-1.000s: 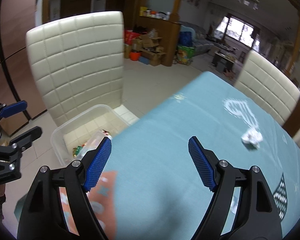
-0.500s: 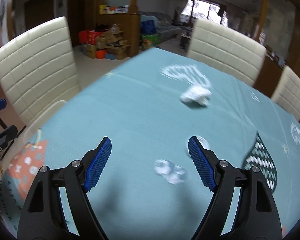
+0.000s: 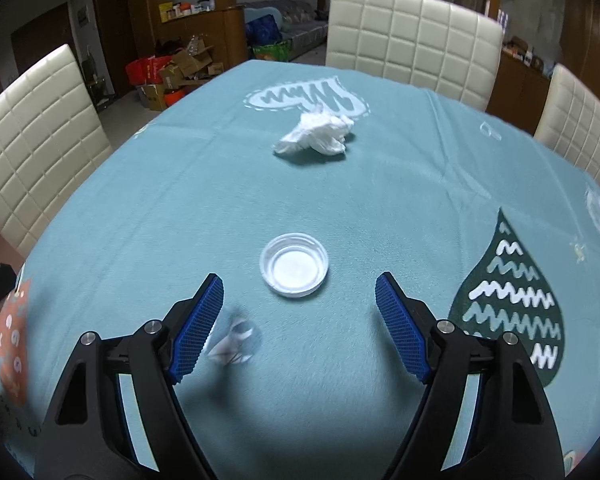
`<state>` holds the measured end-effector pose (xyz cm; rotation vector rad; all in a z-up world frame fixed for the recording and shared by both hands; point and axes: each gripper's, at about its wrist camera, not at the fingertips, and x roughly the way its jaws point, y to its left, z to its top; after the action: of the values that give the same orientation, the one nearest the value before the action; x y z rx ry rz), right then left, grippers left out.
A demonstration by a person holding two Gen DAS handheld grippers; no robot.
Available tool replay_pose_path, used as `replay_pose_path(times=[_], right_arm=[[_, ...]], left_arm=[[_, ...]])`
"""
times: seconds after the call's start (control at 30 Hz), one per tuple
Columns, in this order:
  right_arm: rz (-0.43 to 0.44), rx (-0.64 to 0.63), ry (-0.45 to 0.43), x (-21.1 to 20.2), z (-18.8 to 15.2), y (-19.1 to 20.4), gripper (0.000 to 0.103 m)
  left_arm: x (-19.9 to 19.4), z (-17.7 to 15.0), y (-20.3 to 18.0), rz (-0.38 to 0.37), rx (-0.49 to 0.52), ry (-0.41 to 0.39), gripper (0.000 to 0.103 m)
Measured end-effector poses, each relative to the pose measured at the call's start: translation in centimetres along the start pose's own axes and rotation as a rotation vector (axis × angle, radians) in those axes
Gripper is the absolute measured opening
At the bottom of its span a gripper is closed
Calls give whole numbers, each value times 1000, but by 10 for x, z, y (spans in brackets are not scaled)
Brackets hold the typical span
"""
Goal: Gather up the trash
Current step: 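Reach the right tool to the clear lid while the left tool approaches the tissue, then grasp the white tissue with the left tool while the right tool grasps the clear lid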
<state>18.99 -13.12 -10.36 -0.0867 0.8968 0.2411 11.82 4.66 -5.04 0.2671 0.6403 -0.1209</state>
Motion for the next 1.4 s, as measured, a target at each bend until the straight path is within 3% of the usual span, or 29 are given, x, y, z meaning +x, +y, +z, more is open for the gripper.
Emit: replay_pose_path(times=[0.2, 0.27, 0.33, 0.43, 0.6, 0.77, 1.03, 1.27, 1.4], right_arm=[[30, -26, 15, 18, 4, 1, 57], [25, -36, 6, 21, 6, 1, 41], [43, -35, 2, 21, 9, -2, 41], [-12, 2, -33, 17, 15, -15, 41], [-87, 105, -75, 11, 22, -56, 41], [-95, 183, -113, 5, 31, -96, 41], [-110, 262, -105, 11, 34, -126, 41], [-183, 272, -134, 14, 31, -136, 42], [-164, 319, -128, 16, 30, -145, 42]], left_arm=[[19, 15, -15, -6, 43, 25, 82], [26, 20, -21, -18, 61, 34, 82], [31, 22, -26, -23, 75, 40, 82], [40, 29, -36, -35, 101, 50, 82], [65, 49, -59, -69, 158, 66, 82], [102, 71, -81, -65, 212, 76, 82], [168, 109, -86, -95, 100, 138, 82], [202, 129, -90, -86, 59, 148, 82], [211, 134, -87, -112, 19, 152, 82]])
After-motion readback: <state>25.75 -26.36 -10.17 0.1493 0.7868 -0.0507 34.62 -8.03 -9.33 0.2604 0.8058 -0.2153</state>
